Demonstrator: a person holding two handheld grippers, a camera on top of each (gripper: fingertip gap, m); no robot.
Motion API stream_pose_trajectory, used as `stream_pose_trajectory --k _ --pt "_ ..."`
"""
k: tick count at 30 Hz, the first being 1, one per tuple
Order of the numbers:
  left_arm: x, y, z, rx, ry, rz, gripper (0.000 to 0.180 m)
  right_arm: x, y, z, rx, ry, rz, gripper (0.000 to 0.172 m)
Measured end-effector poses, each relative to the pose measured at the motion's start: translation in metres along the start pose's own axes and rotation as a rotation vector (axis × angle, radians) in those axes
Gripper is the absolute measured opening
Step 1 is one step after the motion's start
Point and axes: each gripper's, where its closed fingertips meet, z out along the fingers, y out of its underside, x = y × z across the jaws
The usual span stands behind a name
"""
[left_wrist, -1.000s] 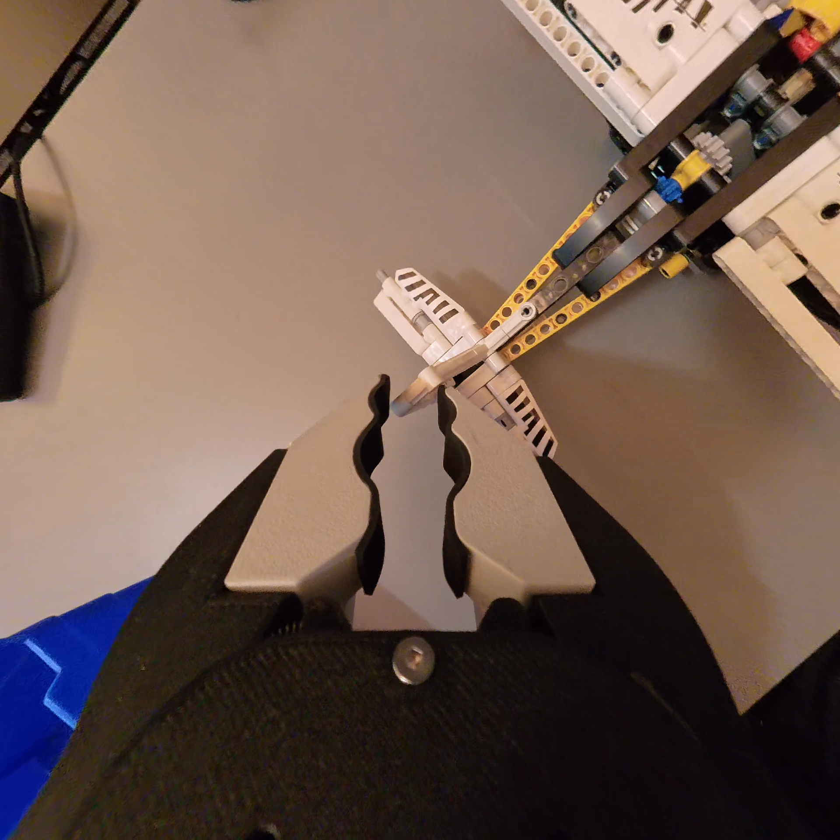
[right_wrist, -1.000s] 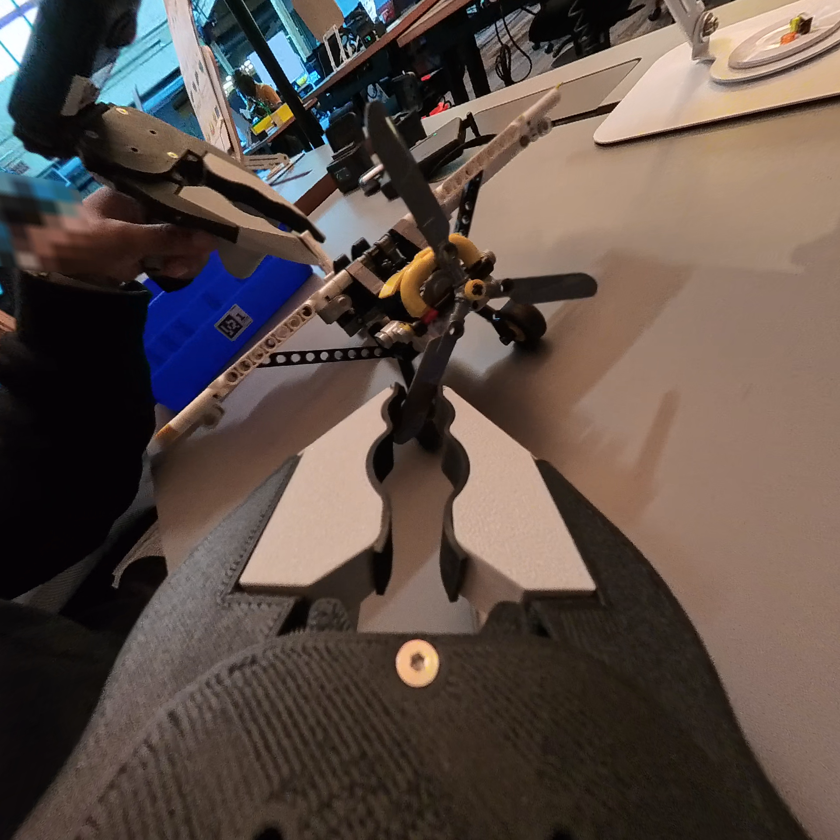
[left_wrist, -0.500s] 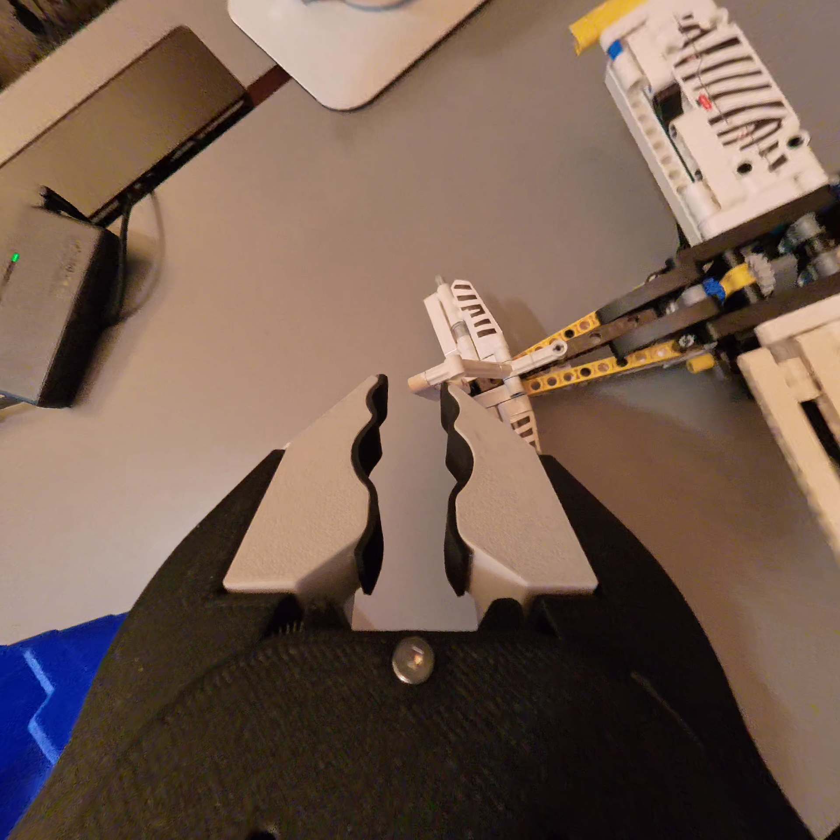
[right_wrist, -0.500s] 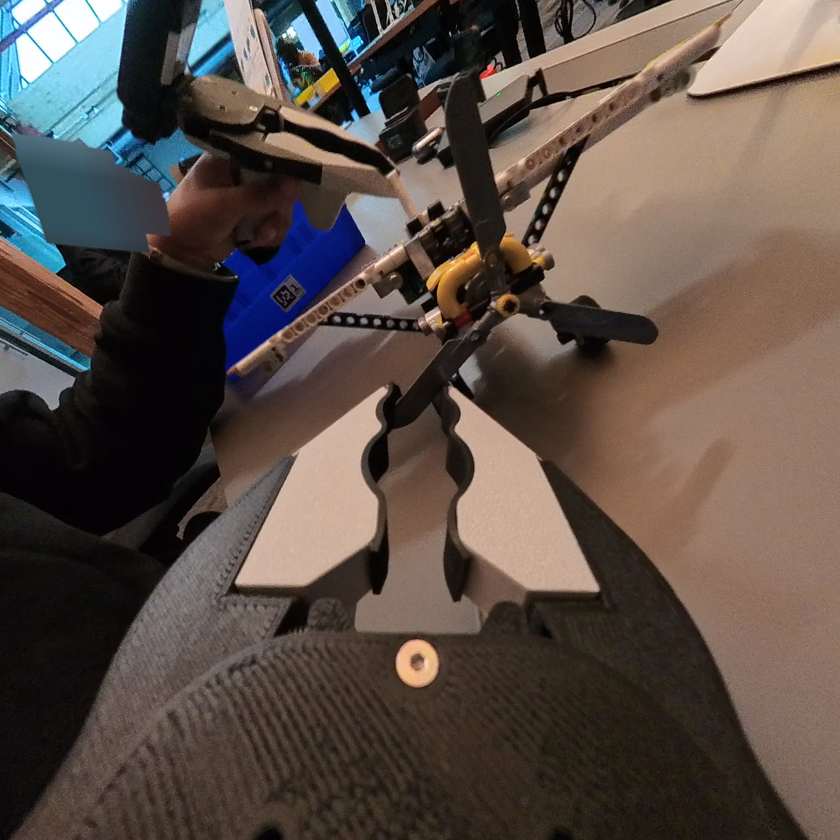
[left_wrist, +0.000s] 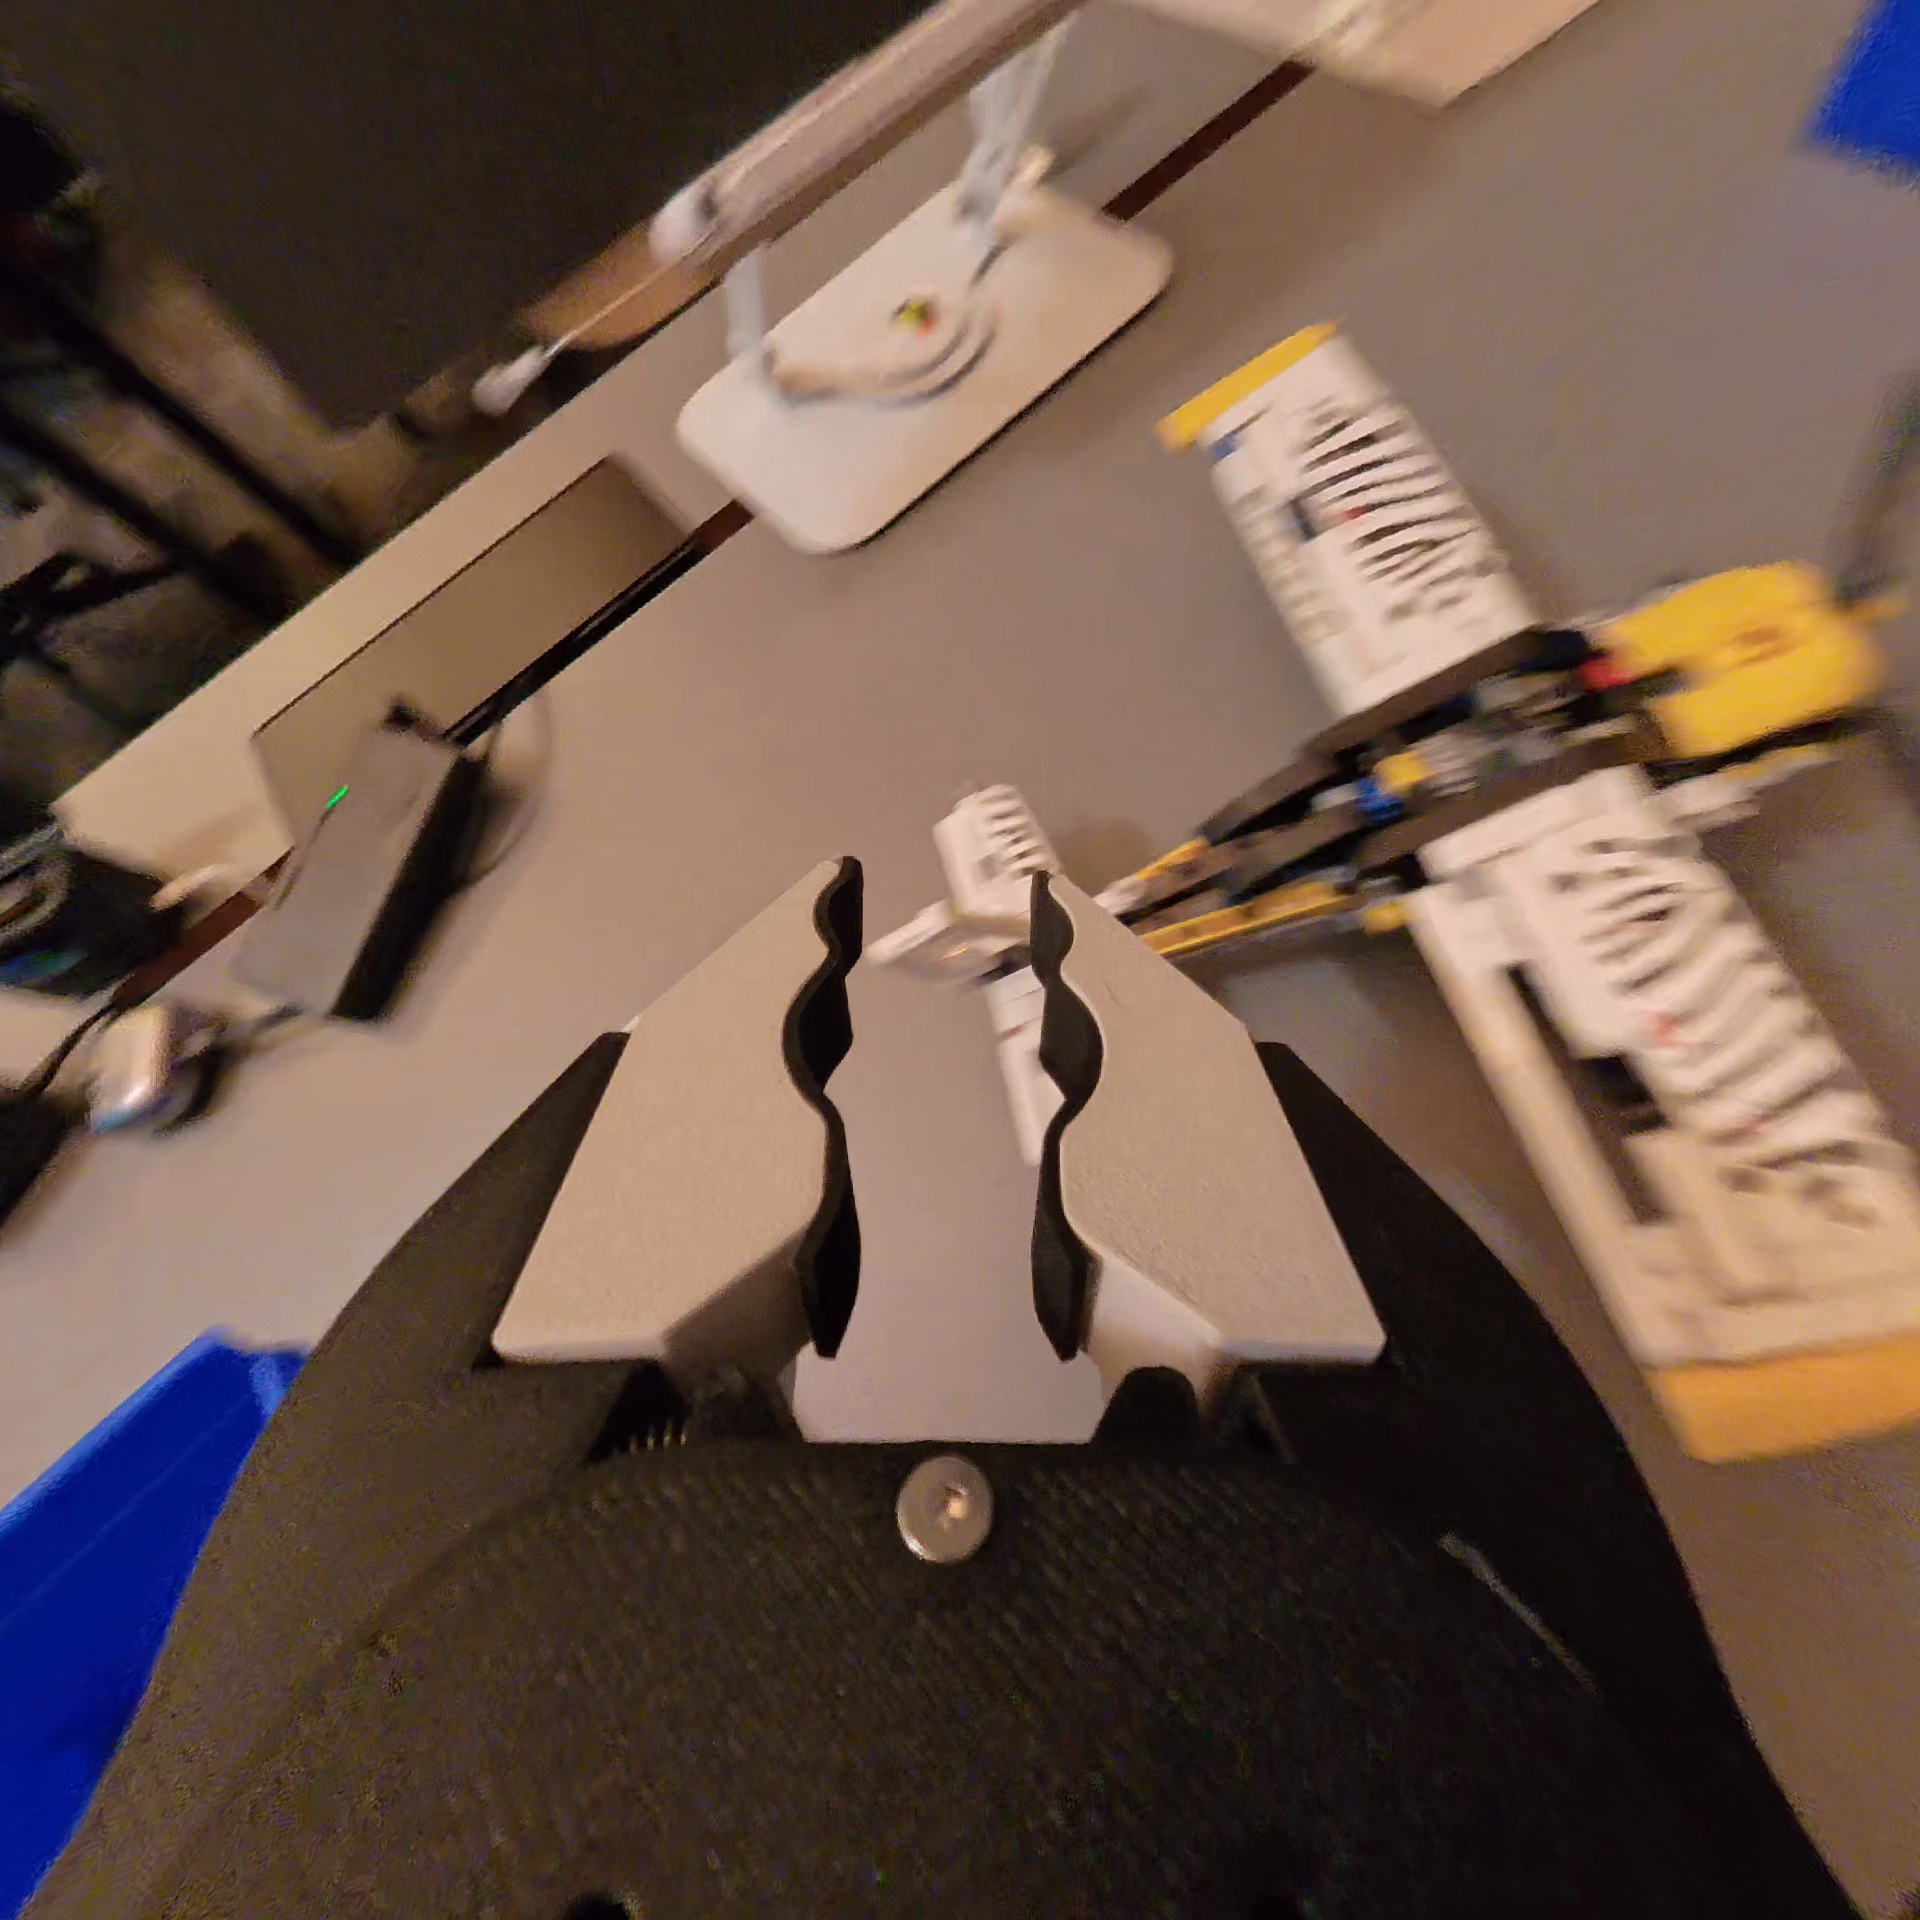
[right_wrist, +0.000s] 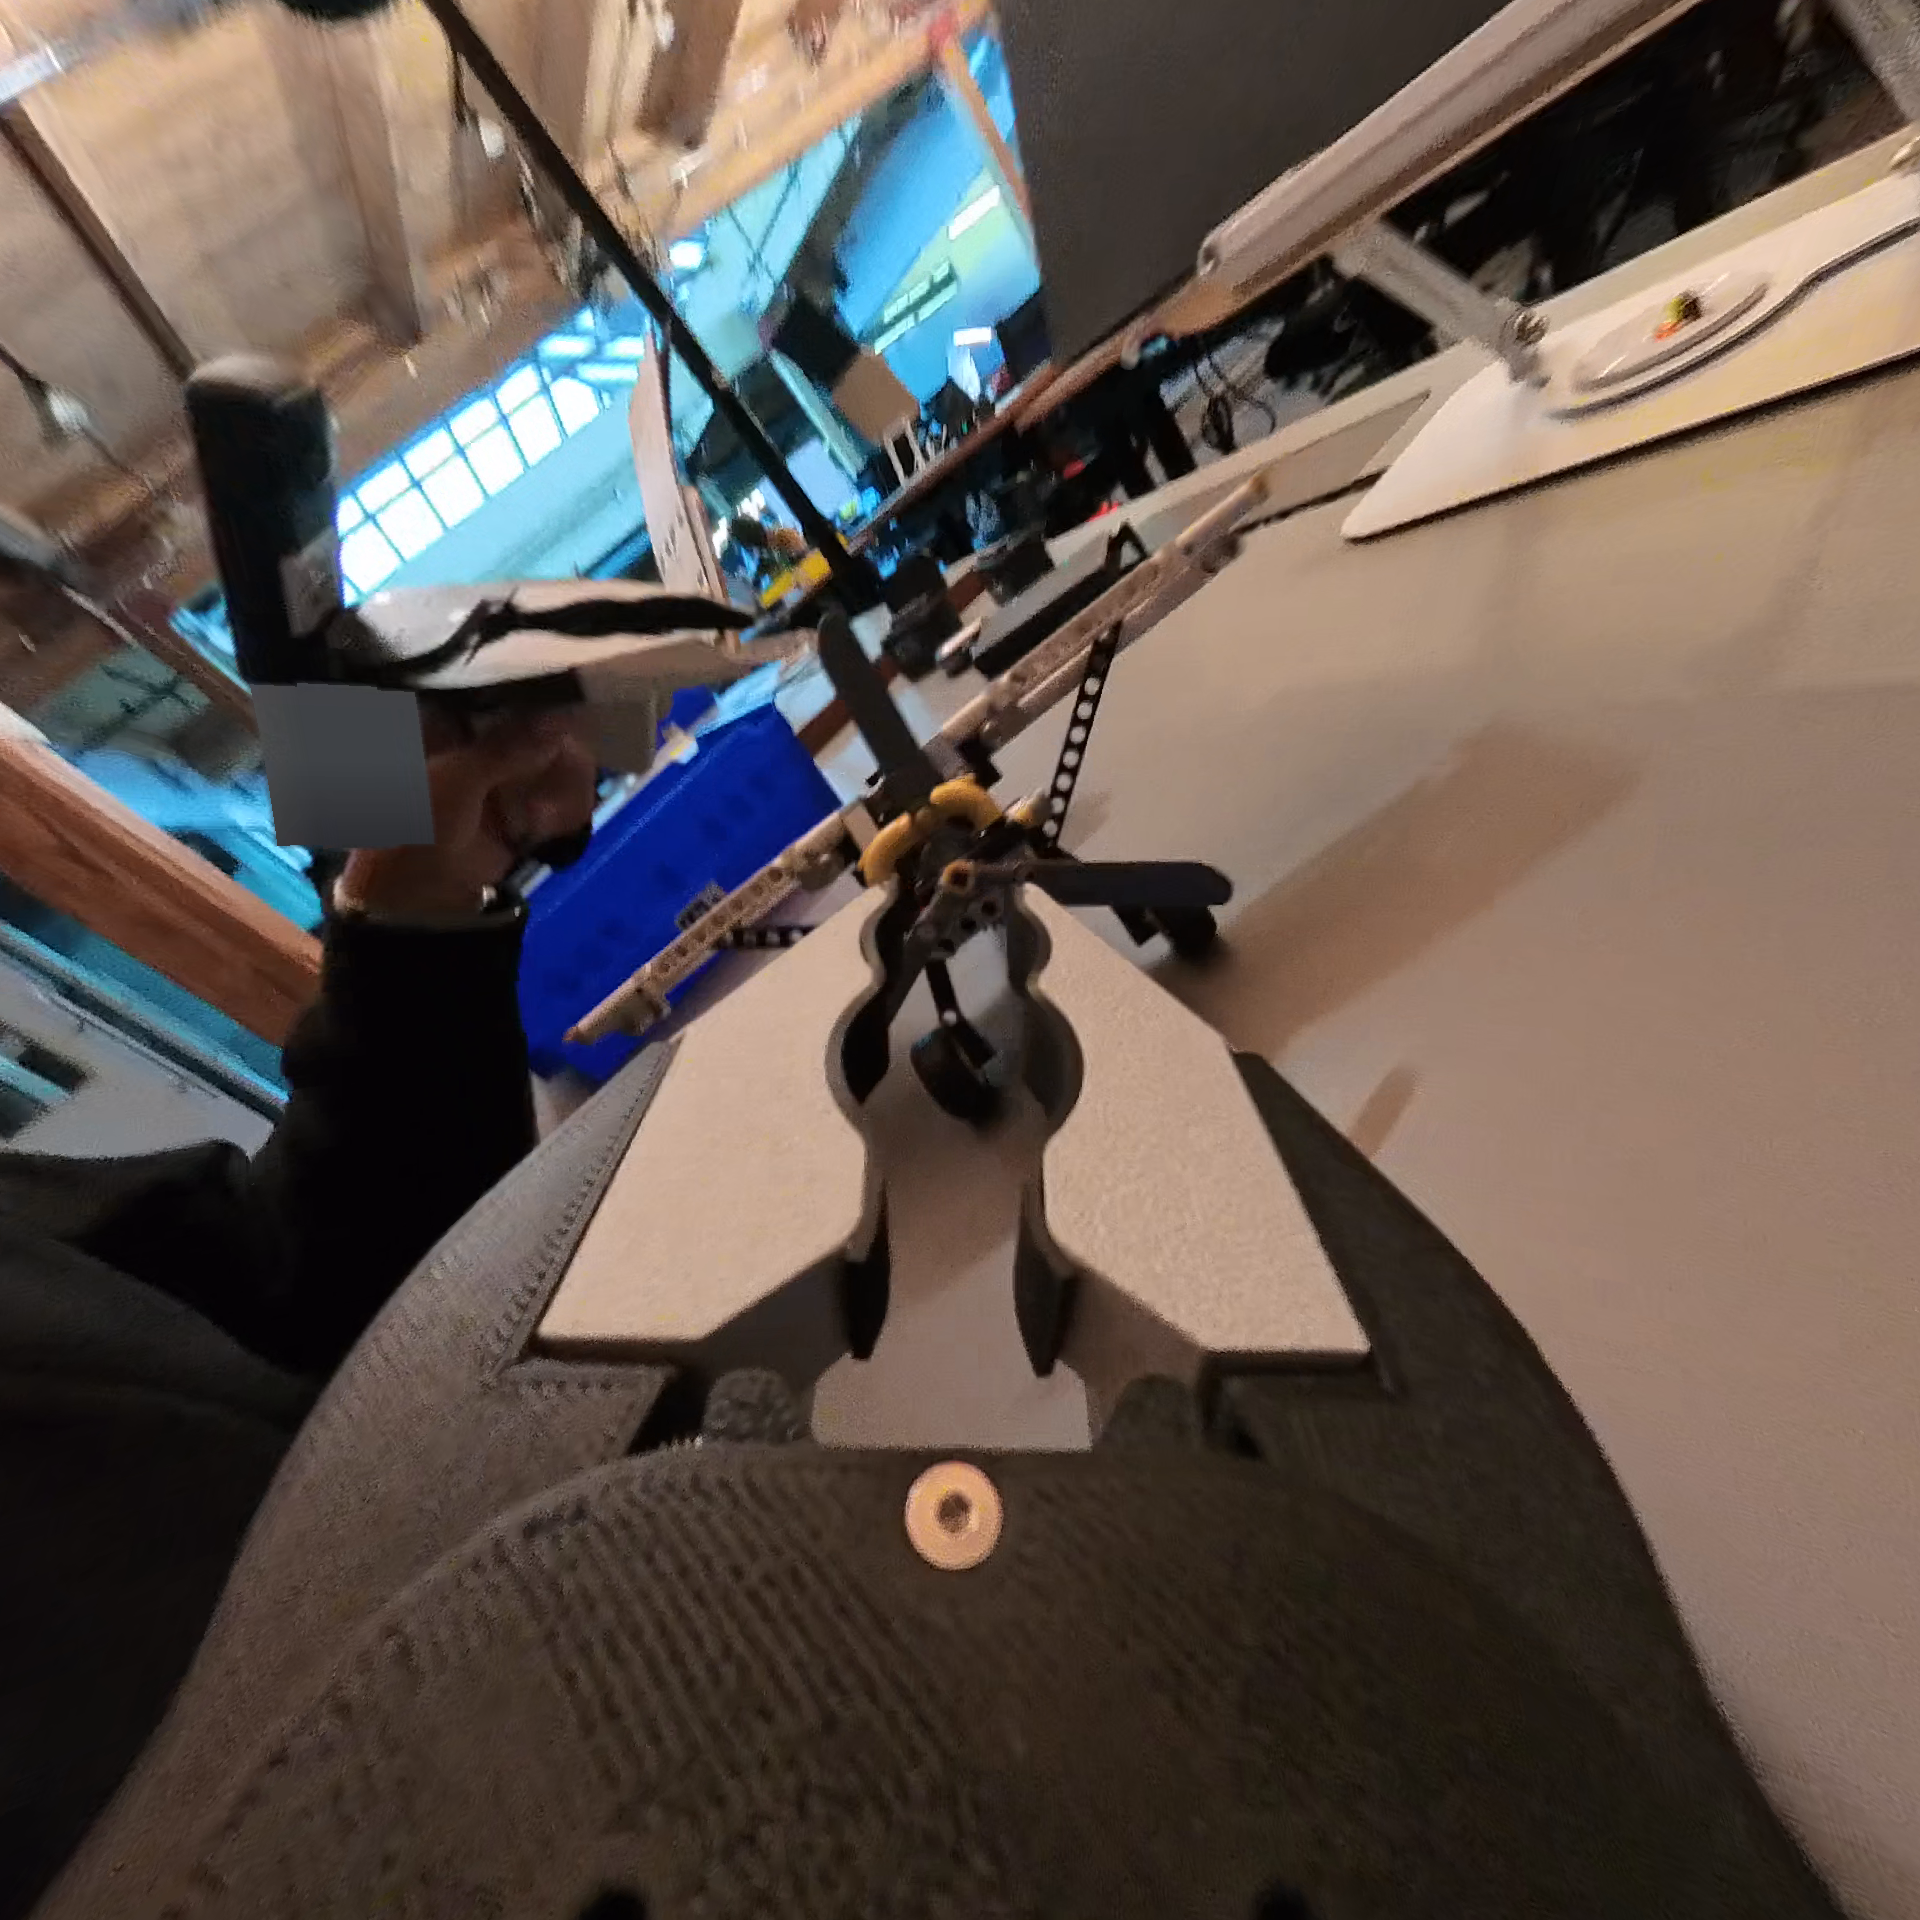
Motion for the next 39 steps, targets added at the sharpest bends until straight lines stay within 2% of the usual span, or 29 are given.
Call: stream_pose_trajectory --k 3,6,9,12,16,19,22,35,39 --pt "0.06 -0.025 -0.009 0.08 0.205 0.071 0.033 0.006 -0.005 0.003 0.03 0.0 0.013 0.014" --pt "0.121 -0.036 -0.01 0.07 0.406 0.171 0.037 0.005 -0.003 0.015 -0.008 0.01 -0.039 0.011" --pt "0.155 -0.037 0.004 0.019 0.48 0.287 0.039 0.003 0.0 0.028 -0.043 0.027 -0.106 0.008" --pt "0.166 -0.04 0.023 -0.02 0.483 0.379 0.038 0.002 0.004 0.032 -0.055 0.021 -0.137 0.009" --pt "0.181 -0.046 0.035 -0.047 0.593 0.369 0.037 0.001 0.01 0.032 -0.051 -0.016 -0.113 0.01" --pt "0.182 -0.048 0.046 -0.071 0.62 0.356 0.034 -0.003 0.009 0.031 -0.038 -0.053 -0.085 0.011" --pt "0.186 -0.047 0.053 -0.084 0.659 0.354 0.017 -0.002 0.01 0.032 -0.047 -0.046 -0.083 0.01" --pt "0.194 -0.039 0.048 -0.108 0.774 0.363 0.005 0.002 0.011 0.033 -0.057 -0.042 -0.052 0.004" --pt "0.191 -0.033 0.045 -0.107 0.739 0.462 0.006 0.002 0.011 0.033 -0.057 -0.044 -0.051 0.004"
